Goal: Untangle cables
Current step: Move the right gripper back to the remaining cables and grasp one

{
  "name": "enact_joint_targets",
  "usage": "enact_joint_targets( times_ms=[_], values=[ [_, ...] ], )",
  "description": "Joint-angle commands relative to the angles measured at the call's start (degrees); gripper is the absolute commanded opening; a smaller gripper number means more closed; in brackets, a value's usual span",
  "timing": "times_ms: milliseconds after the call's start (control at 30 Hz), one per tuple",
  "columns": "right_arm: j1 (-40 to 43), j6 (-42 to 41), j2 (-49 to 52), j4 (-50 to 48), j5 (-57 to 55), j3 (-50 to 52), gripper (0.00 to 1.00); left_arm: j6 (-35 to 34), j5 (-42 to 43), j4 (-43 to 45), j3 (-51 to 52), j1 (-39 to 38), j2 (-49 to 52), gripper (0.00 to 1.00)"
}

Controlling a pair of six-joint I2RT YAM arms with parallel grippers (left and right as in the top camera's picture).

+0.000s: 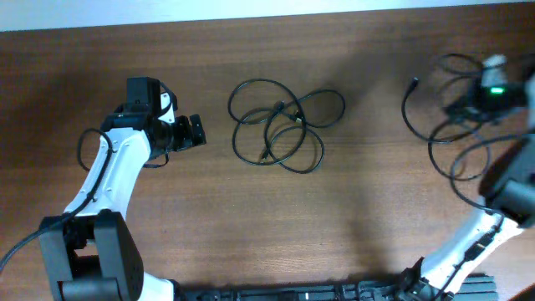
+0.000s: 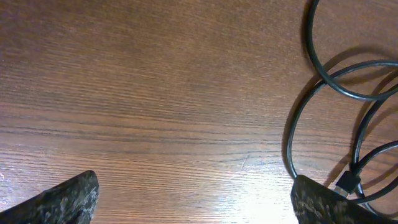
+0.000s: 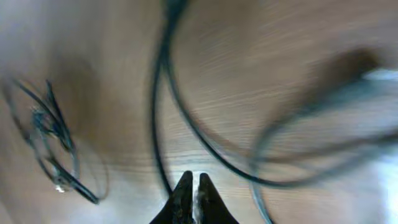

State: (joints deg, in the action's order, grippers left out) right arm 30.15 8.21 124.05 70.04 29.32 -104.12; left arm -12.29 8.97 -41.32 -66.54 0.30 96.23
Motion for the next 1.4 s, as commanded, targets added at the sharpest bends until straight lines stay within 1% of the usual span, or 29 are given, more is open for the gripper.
enact_joint_targets(
  times_ms=[0,67,100,200,333,433,467,500,533,567,600,633,667,733,867,900,1033,1167,1333,1367],
  values=[
    [-7.7,2.3,0.2,-1.6,-8.2,5.6,0.11,-0.5,0.2,-0.4,-0.1,-0.1,0.5,0.99],
    [-12.1,2.3,0.2,-2.0,-13.8,8.1,0.14,-0.5,0.2,-0.4,-0.1,-0.1,0.5,0.99],
    [-14.7,1.2,0.2,-2.1,-18.4,8.8,0.14,-0.5,0.2,-0.4,-0.1,-0.1,0.5,0.99],
    [-16.3,-3.5,0.1,-1.9,-24.5,8.2,0.14,-0.5,0.2,-0.4,-0.1,-0.1,0.5,0.99],
    [-15.0,-6.4,-2.1,-0.1,-24.3,3.7,0.15,-0.5,0.2,-0.4,-0.1,-0.1,0.5,0.99],
    [-14.6,-6.2,-5.3,1.7,-22.5,-1.2,0.20,-0.5,0.2,-0.3,-0.1,-0.1,0.5,0.99],
    [-14.7,-5.2,-6.7,2.2,-20.9,-3.0,0.24,-0.5,0.2,-0.3,-0.1,-0.1,0.5,0.99],
    [-14.9,-5.0,-7.8,2.6,-19.5,-4.3,0.31,-0.5,0.2,-0.3,-0.1,-0.1,0.5,0.99],
    [-15.1,-5.0,-9.2,3.0,-17.2,-5.8,0.42,-0.5,0.2,-0.3,-0.1,-0.1,0.5,0.99],
    [-15.3,-5.0,-10.1,3.1,-15.1,-6.8,0.56,-0.5,0.2,-0.3,-0.1,-0.1,0.5,0.99],
    [-15.6,-5.0,-11.2,3.2,-11.1,-7.8,0.66,-0.5,0.2,-0.3,-0.1,-0.1,0.5,0.99],
    [-16.0,-5.0,-11.8,3.2,-8.5,-8.1,0.75,-0.5,0.2,-0.3,-0.1,-0.1,0.5,0.99],
    [-16.4,-5.0,-12.4,3.2,-4.9,-8.1,0.79,-0.5,0.2,-0.3,-0.1,-0.1,0.5,0.99],
    [-17.8,-5.0,-12.5,3.8,0.5,-8.1,0.81,-0.5,0.2,-0.3,-0.1,-0.1,0.5,0.99],
    [-23.0,-3.4,-12.2,4.3,0.8,-5.4,0.81,-0.5,0.2,-0.3,-0.1,-0.1,0.5,0.99],
    [-25.3,-2.2,-12.2,4.1,-0.7,-3.8,0.81,-0.5,0.2,-0.3,-0.1,-0.1,0.5,0.99],
    [-32.3,-2.2,-12.1,2.1,-8.7,3.0,0.81,-0.5,0.2,-0.3,-0.1,-0.1,0.5,0.99],
    [-39.5,-2.3,-12.1,-5.6,-12.0,13.3,0.79,-0.5,0.2,-0.3,-0.1,-0.1,0.5,0.99],
    [-45.8,-2.7,-12.1,-21.4,-12.0,26.8,0.78,-0.5,0.2,-0.3,0.0,-0.1,0.5,0.99],
    [-47.1,-2.7,-12.1,-25.0,-12.0,29.4,0.75,-0.5,0.2,-0.3,0.0,-0.1,0.5,0.99]
  ],
)
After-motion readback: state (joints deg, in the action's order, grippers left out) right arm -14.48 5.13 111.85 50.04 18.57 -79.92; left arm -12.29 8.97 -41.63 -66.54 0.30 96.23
